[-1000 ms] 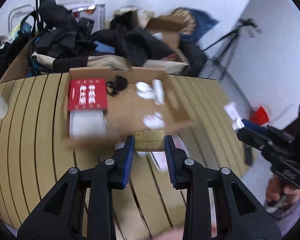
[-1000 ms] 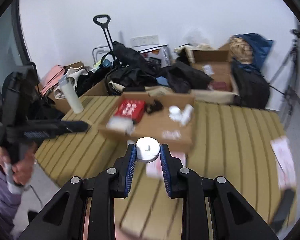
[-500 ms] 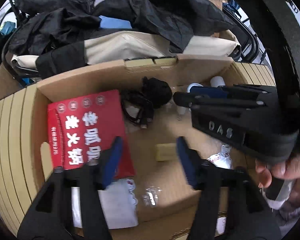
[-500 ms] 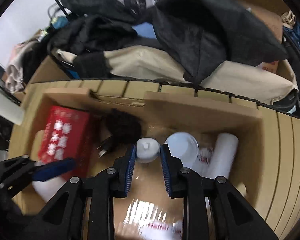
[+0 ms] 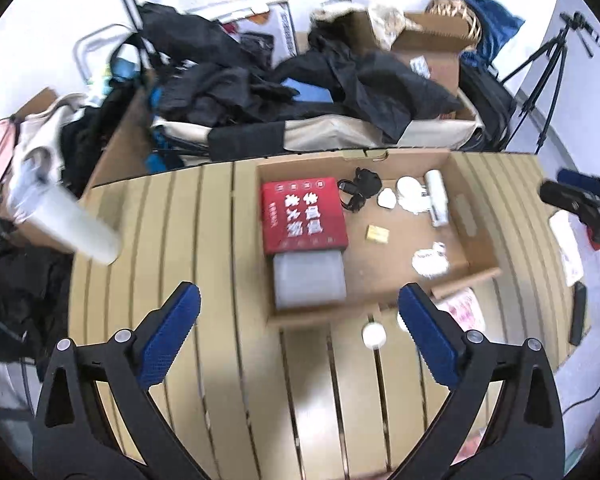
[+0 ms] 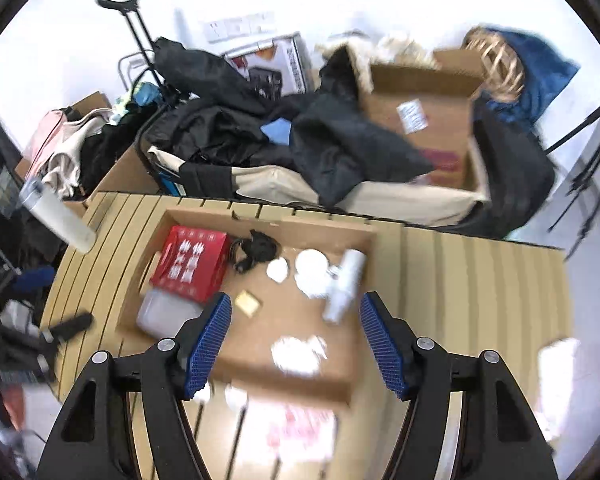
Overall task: Organize objects
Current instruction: 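Withdraw both tools from the cardboard box, then grasp a white lid with the left tool while the right tool grasps another lid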
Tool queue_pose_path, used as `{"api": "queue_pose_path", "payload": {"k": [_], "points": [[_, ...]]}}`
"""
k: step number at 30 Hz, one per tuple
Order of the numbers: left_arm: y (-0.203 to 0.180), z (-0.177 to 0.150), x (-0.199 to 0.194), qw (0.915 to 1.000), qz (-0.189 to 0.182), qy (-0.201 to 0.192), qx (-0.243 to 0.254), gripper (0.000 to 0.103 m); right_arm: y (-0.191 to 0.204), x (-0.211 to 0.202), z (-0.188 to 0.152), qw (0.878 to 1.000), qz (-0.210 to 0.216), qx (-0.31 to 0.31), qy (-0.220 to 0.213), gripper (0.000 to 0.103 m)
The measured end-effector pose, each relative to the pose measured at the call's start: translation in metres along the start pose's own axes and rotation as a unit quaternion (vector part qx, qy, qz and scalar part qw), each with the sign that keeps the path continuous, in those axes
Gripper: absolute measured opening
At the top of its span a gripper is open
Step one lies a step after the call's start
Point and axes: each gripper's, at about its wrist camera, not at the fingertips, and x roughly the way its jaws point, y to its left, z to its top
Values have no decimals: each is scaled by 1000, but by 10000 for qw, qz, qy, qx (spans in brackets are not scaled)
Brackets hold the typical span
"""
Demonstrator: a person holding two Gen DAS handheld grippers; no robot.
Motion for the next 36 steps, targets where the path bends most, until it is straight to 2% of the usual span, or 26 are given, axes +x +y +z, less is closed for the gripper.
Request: {"api": "queue_pose_path", "payload": {"k": [4, 7, 9, 13, 16, 18, 19, 20, 22, 24, 26, 30, 34, 36], "points": [[-2, -36, -64, 9992, -5, -397, 82, 103, 6, -65, -41, 9998, -22, -65, -202, 71], [-15, -77, -96, 9965, 266, -587, 534, 103, 16, -97, -82, 9991, 44, -286, -309, 71], [-19, -111, -117, 9942, 259, -805, 662, 103, 20, -118, -115, 9985, -17, -370, -404, 71], [-17, -187, -152, 9906, -165, -1228, 572, 103, 32, -169, -207, 9931, 19, -413, -1099, 71], [-14, -249, -167, 9893, -393, -1305, 514, 103, 50, -199, -286, 9849, -146, -468, -1658, 71], [-13, -291, -177, 9878, -592, -1337, 532, 103, 64, -207, -335, 9850, -5, -509, -1648, 71], [-12, -311, -181, 9866, -648, -1376, 584, 103, 69, -207, -349, 9858, 70, -535, -1592, 71], [-12, -324, -183, 9858, -631, -1416, 649, 103, 75, -206, -370, 9872, 163, -535, -1494, 71], [-16, -342, -185, 9844, -490, -1504, 772, 103, 81, -200, -389, 9890, 273, -503, -1361, 71], [-24, -346, -180, 9835, -344, -1503, 948, 103, 85, -191, -396, 9896, 396, -536, -1276, 71], [-34, -341, -172, 9802, -379, -1524, 1208, 103, 89, -180, -390, 9899, 456, -567, -1213, 71], [-45, -320, -138, 9731, -435, -1644, 1553, 103, 101, -160, -371, 9891, 330, -835, -1163, 71], [-43, -279, -68, 9717, -274, -1606, 1709, 102, 102, -126, -353, 9891, 494, -891, -1064, 69], [-40, -251, -27, 9770, -301, -1424, 1560, 94, 97, -106, -340, 9906, 560, -812, -947, 59]]}}
